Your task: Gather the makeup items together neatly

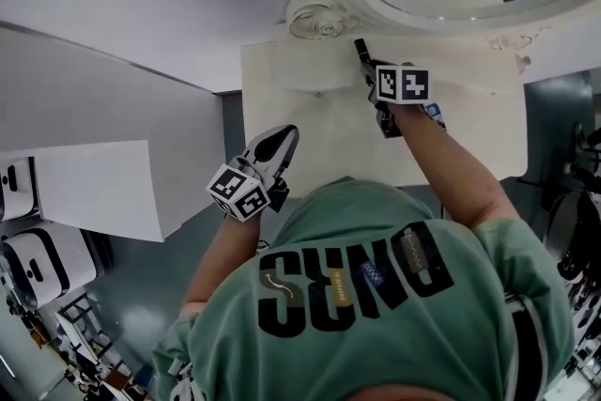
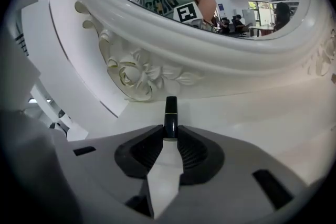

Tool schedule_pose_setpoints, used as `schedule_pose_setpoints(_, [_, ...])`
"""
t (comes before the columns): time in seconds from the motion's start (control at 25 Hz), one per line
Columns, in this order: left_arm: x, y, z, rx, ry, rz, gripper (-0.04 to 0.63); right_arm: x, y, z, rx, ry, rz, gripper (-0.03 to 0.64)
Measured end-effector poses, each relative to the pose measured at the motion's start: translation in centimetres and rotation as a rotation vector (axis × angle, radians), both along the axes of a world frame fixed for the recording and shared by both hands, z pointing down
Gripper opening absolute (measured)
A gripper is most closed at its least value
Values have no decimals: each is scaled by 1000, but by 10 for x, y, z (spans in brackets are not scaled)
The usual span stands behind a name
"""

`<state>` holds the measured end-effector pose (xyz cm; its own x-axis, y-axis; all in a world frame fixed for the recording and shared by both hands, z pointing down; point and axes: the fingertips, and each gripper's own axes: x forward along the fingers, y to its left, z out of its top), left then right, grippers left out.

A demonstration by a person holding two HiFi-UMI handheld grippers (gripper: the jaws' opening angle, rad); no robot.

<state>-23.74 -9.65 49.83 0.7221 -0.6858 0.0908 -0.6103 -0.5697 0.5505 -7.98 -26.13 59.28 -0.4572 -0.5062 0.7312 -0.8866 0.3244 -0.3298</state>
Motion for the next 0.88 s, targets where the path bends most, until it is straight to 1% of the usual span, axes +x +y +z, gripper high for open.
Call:
schedule_pose_setpoints(0.12, [-18,2,1,0,7,-11,-2,-10,-1,8,-29,9,43,78])
schedule_pose_setpoints(0.24, [-27,4,2,0,12,-11,-2,-13,-3,15,-50,15,84,80])
schedule_pose_setpoints(0.36, [-32,6,4,-6,13,-11,-2,-18,-4,18,-77,-18,108,83])
schedule_pose_setpoints(0.4, [-33,6,5,-5,13,-11,-2,-19,-4,17,-81,-36,108,109])
schedule_pose_setpoints(0.48, [-34,6,5,-1,14,-10,-2,-20,-5,10,-67,-62,98,141])
schedule_pose_setpoints(0.6, [-30,4,3,7,19,-5,-2,-9,-2,-16,9,-82,61,147])
schedule_pose_setpoints(0.72, [-20,0,1,13,24,8,-2,23,5,-44,134,-76,7,143])
schedule_pose_setpoints(0.8, [-9,-4,0,16,27,22,-2,56,12,-57,226,-28,-44,127])
schedule_pose_setpoints(0.88, [8,-9,-2,19,28,39,-2,93,23,-62,295,49,-106,117])
